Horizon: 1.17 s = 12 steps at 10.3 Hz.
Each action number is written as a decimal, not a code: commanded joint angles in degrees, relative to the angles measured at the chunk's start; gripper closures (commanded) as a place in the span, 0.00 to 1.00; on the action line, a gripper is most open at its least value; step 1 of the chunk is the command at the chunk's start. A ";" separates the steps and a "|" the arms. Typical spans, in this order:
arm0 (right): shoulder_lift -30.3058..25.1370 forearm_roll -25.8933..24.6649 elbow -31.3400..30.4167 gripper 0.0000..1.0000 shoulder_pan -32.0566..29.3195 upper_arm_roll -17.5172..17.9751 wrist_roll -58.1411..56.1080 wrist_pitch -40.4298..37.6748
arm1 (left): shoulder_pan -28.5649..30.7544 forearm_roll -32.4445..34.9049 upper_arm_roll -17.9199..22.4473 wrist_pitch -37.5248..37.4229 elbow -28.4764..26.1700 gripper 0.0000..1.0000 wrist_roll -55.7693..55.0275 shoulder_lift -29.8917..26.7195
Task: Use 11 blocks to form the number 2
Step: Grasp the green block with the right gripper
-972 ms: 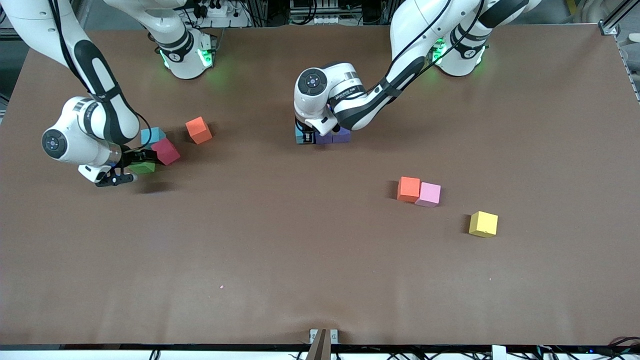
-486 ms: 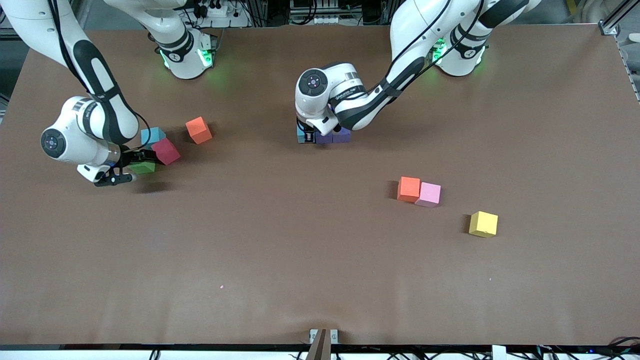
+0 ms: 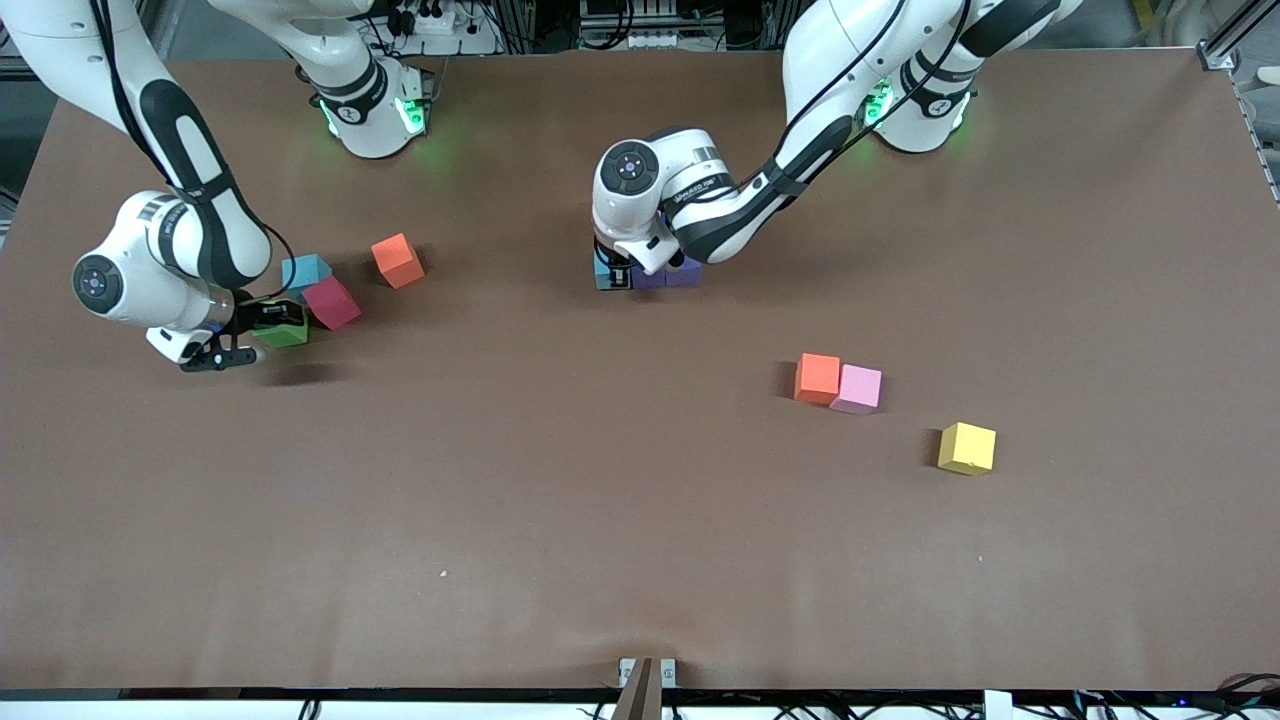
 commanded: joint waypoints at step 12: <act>-1.21 0.27 19.07 0.89 5.14 1.09 1.45 -18.91 | -0.15 1.24 -0.14 1.04 -0.26 0.00 -4.95 0.28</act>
